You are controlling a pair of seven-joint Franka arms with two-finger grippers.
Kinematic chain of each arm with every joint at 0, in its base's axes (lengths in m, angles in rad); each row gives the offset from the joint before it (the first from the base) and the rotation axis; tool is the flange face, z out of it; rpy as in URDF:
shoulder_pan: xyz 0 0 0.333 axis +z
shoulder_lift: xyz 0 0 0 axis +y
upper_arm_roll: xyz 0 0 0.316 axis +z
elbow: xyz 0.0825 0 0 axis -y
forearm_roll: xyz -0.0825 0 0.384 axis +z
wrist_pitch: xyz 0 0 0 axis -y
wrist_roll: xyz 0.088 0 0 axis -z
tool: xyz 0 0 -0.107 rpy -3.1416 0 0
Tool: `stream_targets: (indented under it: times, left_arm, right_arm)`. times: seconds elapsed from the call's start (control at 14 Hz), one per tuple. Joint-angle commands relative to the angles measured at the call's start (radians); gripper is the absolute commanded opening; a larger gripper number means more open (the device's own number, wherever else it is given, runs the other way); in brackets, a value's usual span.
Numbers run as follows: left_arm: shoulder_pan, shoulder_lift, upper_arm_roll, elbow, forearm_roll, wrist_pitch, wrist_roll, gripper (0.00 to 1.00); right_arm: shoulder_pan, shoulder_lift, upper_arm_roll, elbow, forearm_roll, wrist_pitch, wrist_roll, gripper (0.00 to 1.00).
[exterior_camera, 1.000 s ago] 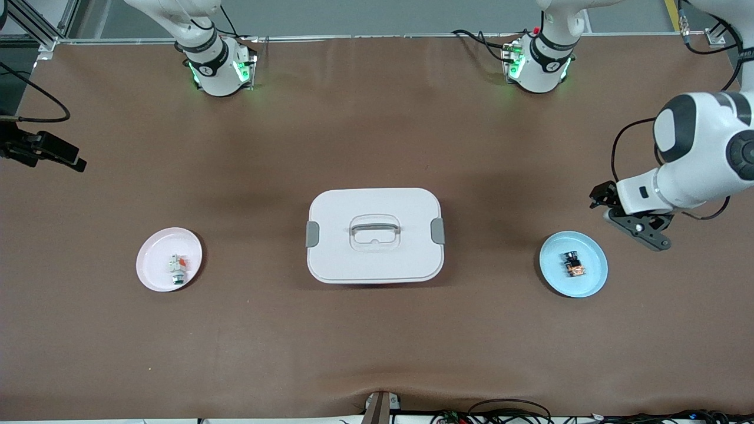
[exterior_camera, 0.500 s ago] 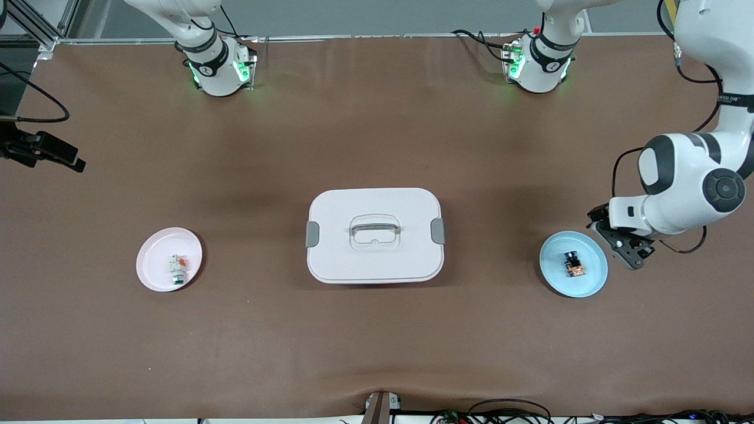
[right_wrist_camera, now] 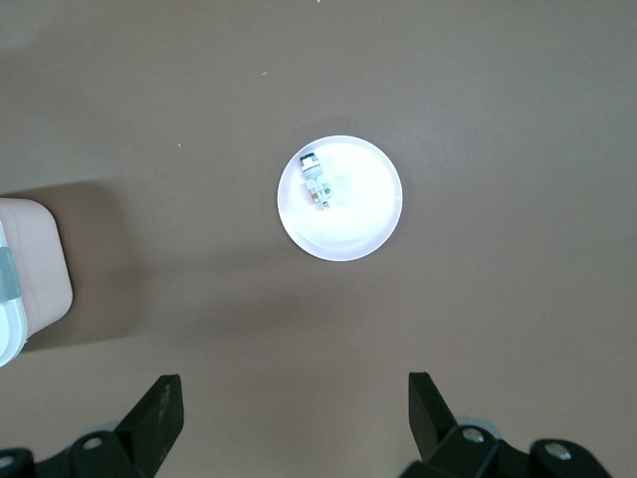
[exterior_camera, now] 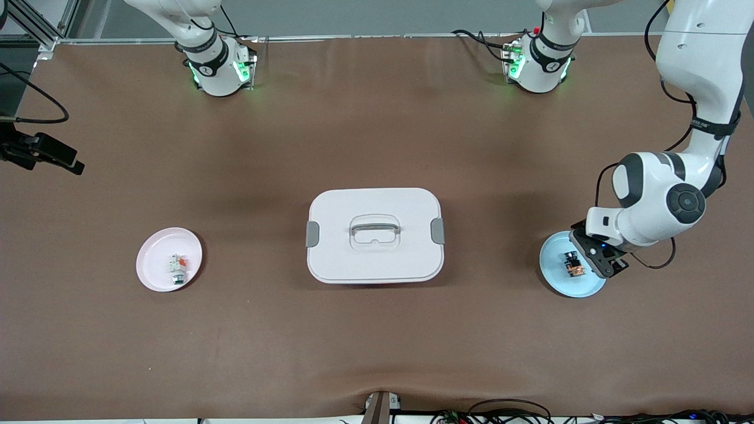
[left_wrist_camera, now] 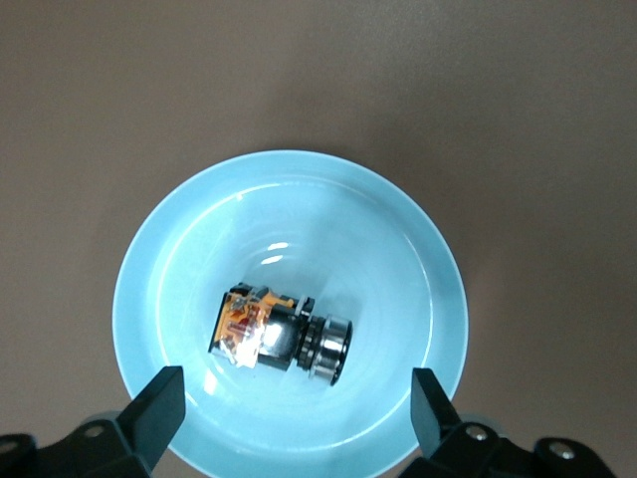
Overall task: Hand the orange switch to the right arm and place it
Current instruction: 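Lower the left gripper and close it on the orange switch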
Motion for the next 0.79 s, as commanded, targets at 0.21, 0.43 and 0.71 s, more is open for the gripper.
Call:
stream_targets:
  times: [0.21, 0.43, 0.71]
  left_arm:
    - [0.005, 0.054, -0.001, 0.015, 0.066, 0.082, 0.037, 1.00]
    - [0.008, 0.083, -0.001, 0.018, 0.072, 0.128, 0.088, 1.00]
    - [0.014, 0.106, -0.001, 0.021, 0.072, 0.142, 0.123, 1.00]
  right_arm:
    - [-0.033, -0.020, 0.007, -0.011, 0.017, 0.001, -0.015, 1.00]
    - [-0.036, -0.020, 0.007, -0.011, 0.017, -0.002, -0.015, 1.00]
    - [-0.046, -0.018, 0.007, -0.011, 0.017, -0.001, -0.015, 1.00]
